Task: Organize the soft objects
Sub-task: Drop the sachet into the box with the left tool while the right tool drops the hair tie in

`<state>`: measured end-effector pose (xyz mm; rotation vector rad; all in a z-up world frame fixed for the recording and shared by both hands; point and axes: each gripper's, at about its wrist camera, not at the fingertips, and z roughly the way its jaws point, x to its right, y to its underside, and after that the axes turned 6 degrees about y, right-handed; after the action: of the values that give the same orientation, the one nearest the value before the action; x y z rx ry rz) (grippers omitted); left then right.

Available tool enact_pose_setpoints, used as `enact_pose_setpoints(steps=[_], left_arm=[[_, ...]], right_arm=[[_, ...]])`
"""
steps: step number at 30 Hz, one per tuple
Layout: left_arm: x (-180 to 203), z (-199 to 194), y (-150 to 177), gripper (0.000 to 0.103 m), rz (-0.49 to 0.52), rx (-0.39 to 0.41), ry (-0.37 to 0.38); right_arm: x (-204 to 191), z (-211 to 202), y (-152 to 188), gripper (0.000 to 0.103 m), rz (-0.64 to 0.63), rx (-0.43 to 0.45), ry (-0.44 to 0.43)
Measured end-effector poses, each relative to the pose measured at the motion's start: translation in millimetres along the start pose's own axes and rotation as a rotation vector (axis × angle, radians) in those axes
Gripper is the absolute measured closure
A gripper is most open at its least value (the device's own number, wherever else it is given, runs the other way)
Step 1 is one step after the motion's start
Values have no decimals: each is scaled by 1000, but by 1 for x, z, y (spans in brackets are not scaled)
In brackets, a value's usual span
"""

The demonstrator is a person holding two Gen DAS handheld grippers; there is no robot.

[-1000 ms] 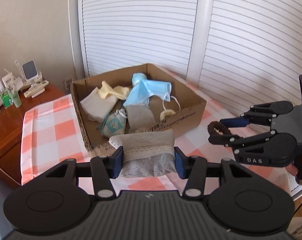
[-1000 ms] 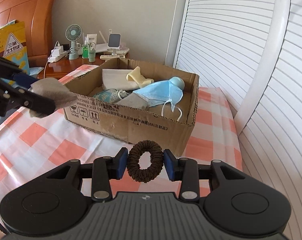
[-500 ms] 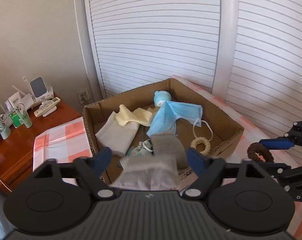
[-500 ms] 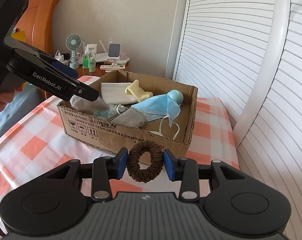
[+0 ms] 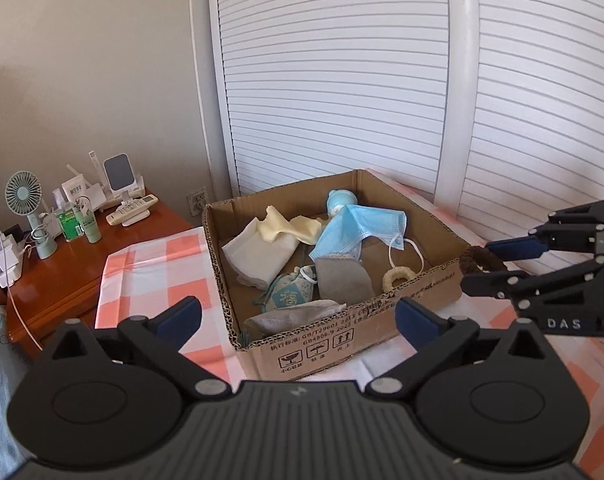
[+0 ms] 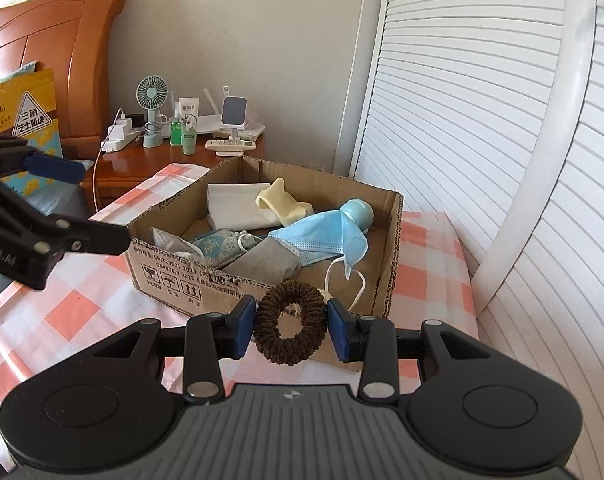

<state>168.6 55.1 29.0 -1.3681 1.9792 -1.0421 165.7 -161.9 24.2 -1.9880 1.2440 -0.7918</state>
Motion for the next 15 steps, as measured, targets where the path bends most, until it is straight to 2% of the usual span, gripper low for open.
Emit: enact_pose_setpoints(steps=[3, 8, 15], left_arm=[[4, -13, 7, 1, -10, 30, -11], [9, -16, 14, 1, -12, 31, 0], [11, -19, 22, 1, 4, 40, -61]], right_arm=[[4, 7, -12, 59, 18, -1, -8], [8, 29, -35, 59, 45, -17, 10], [14, 70, -49, 59, 112, -74, 21]])
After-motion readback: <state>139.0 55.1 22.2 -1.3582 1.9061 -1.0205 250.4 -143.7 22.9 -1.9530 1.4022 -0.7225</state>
